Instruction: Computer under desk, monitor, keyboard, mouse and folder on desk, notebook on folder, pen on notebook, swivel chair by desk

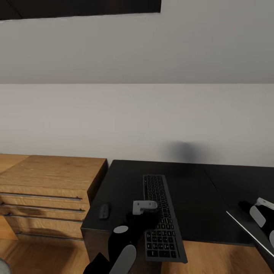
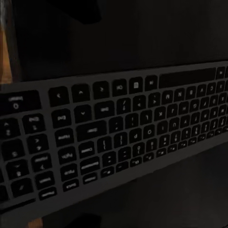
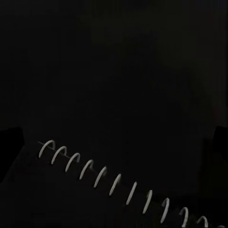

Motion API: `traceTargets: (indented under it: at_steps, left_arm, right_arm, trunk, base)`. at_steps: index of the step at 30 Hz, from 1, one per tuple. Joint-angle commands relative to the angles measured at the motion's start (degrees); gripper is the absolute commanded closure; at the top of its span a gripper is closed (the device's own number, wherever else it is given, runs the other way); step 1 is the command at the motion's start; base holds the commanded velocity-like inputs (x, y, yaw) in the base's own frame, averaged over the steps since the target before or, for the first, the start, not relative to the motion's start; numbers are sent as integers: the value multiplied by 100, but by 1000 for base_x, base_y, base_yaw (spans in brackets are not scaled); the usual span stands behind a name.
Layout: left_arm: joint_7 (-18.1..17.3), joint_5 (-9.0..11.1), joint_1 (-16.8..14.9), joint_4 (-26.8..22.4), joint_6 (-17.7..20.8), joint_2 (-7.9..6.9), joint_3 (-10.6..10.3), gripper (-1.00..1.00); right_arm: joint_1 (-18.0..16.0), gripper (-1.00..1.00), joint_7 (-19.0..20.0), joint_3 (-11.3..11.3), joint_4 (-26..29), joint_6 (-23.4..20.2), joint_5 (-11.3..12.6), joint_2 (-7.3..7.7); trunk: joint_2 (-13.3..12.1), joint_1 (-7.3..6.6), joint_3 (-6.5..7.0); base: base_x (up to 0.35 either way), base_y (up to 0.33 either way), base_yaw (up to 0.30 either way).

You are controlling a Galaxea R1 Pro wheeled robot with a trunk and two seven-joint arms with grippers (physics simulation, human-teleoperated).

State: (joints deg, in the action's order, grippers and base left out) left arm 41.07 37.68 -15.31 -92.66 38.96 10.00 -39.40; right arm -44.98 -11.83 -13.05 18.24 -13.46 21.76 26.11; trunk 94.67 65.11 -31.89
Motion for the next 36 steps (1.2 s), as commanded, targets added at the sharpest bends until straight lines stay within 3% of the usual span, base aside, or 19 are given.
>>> traceTargets:
  at_steps: [1, 36]
  left_arm:
    - [59, 55, -6, -6, 6, 0, -8, -100]
    - [59, 55, -8, -6, 6, 0, -26, -100]
  right_arm:
    - [-2, -100, -30, 4, 13, -25, 57, 0]
    - [-7, -100, -30, 13, 13, -25, 57, 0]
  trunk:
    - [4, -2, -6]
    - [4, -2, -6]
  base:
    - [-99, 133, 0]
    - [-9, 69, 0]
